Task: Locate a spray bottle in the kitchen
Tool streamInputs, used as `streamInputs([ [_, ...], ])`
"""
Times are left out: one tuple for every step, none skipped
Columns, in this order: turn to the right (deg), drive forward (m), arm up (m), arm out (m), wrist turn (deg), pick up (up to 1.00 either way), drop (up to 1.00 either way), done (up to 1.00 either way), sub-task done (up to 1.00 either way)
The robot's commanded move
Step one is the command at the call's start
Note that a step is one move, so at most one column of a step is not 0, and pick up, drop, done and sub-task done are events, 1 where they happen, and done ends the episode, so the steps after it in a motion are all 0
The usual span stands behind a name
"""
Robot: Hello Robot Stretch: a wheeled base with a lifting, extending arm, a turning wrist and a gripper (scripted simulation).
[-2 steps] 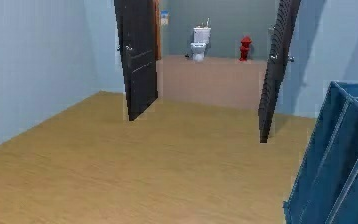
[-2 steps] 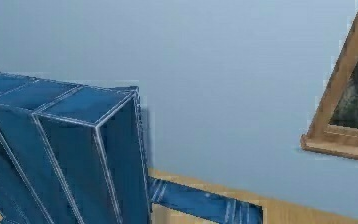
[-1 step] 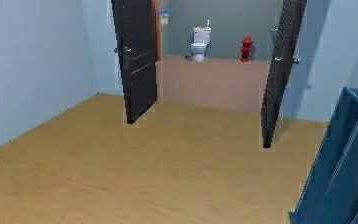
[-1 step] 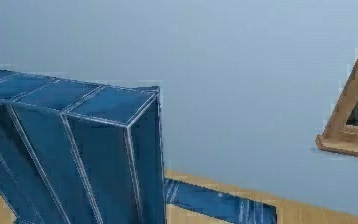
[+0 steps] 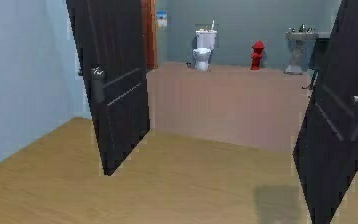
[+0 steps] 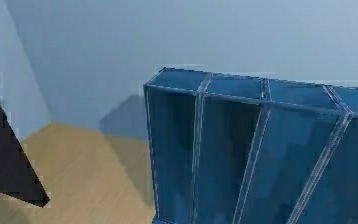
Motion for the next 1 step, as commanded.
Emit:
streamInputs([
  [0.0,1.0,0.0,0.0,0.0,0.0,0.0,0.0,0.0],
])
